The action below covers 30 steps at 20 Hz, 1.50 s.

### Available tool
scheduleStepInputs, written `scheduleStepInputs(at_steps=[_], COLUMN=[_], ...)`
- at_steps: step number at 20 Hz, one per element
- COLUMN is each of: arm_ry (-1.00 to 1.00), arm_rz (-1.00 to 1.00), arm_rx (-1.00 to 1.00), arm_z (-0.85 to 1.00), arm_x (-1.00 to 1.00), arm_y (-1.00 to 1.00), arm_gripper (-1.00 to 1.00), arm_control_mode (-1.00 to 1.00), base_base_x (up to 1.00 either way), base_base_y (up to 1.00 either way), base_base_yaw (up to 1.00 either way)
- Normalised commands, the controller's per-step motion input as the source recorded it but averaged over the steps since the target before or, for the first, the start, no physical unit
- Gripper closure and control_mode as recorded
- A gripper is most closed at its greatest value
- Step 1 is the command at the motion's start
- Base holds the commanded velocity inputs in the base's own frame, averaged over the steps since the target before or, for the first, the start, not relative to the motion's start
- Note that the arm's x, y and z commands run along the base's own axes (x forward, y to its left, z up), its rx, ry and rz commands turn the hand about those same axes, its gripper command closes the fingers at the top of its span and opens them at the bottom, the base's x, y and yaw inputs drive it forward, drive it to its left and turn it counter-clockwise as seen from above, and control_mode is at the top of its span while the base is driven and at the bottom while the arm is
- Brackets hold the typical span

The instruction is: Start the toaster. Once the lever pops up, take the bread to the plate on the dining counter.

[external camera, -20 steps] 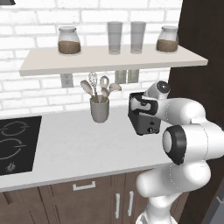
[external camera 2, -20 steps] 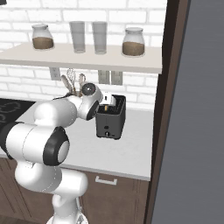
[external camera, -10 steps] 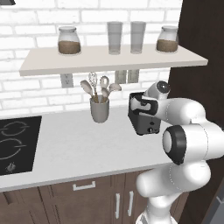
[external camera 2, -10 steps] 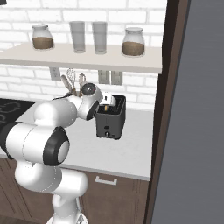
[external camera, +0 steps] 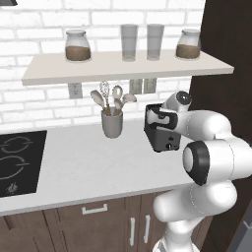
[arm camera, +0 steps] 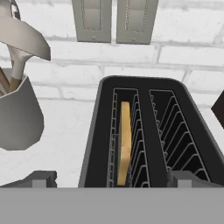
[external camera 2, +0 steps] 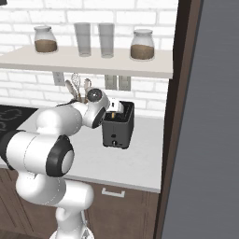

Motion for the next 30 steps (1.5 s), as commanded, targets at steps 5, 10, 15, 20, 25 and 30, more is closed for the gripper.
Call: scheduleStepInputs(at_steps=[5,10,15,20,25,30], arm_ry=[0.00,0.00,0.00,0.00,0.00,0.00], arm_rz=[0.00,0.00,0.00,0.00,0.00,0.00], arm_rx=[0.00,0.00,0.00,0.00,0.00,0.00], arm_z=[0.00,0.00,0.00,0.00,0.00,0.00], arm_x=[0.00,0.00,0.00,0.00,0.00,0.00], arm_y=[0.00,0.00,0.00,0.00,0.00,0.00], arm_gripper=[-1.00,-1.00,-1.00,-1.00,-1.00,-1.00], arm_control_mode=[-1.00,-1.00,-1.00,-1.00,-1.00,-1.00], base_base_x=[0.00,0.00,0.00,0.00,0.00,0.00], base_base_y=[0.00,0.00,0.00,0.00,0.00,0.00], base_base_yaw=[0.00,0.00,0.00,0.00,0.00,0.00])
